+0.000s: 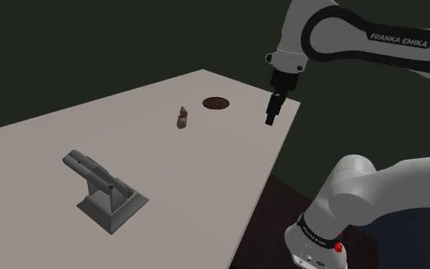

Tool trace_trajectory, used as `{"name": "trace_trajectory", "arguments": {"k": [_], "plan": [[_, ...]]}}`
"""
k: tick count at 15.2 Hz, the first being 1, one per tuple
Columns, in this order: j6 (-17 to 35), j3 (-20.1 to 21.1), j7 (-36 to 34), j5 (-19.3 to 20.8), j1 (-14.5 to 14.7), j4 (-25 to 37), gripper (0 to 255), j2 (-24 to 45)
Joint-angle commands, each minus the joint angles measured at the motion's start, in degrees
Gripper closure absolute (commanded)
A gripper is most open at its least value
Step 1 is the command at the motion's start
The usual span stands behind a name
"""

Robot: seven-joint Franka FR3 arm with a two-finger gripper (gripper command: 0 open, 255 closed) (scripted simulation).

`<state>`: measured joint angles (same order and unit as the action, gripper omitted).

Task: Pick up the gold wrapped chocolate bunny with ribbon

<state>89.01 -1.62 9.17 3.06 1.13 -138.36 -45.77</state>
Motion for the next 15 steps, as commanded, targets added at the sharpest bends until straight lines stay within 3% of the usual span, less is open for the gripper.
{"name": "trace_trajectory", "arguments": {"k": [1, 8, 15], "plan": [[0.0, 0.0, 0.0, 0.0, 0.0, 0.0, 0, 0.0], [10.1, -2.1, 0.8, -2.6, 0.5, 5.9, 0, 15.2], [16.7, -4.1, 2.7, -6.5, 1.3, 15.4, 0, 30.7]]}}
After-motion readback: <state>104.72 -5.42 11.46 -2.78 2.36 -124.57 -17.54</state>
